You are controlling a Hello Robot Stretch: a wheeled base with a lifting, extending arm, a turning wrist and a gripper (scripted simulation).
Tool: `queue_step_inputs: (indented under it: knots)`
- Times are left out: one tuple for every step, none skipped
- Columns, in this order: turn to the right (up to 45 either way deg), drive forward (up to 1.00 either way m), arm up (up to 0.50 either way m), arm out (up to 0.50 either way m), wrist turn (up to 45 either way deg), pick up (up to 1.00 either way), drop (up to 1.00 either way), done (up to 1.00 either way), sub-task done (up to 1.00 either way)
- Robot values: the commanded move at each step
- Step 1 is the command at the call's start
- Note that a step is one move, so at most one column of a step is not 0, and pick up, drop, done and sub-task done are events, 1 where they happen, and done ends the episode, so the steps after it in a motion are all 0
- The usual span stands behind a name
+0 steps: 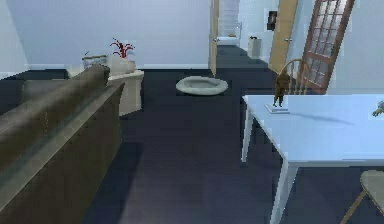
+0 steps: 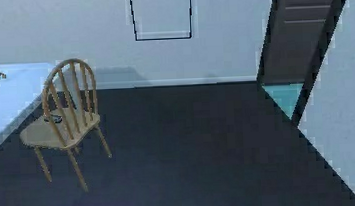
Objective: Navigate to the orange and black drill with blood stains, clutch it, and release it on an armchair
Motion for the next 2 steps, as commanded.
queue_step_inputs:
  knots:
    - [0.0,1.0,0.0,0.0,0.0,0.0,0.0,0.0,0.0]
    - [3.0,0.0,0.0,0.0,0.0,0.0,0.0,0.0,0.0]
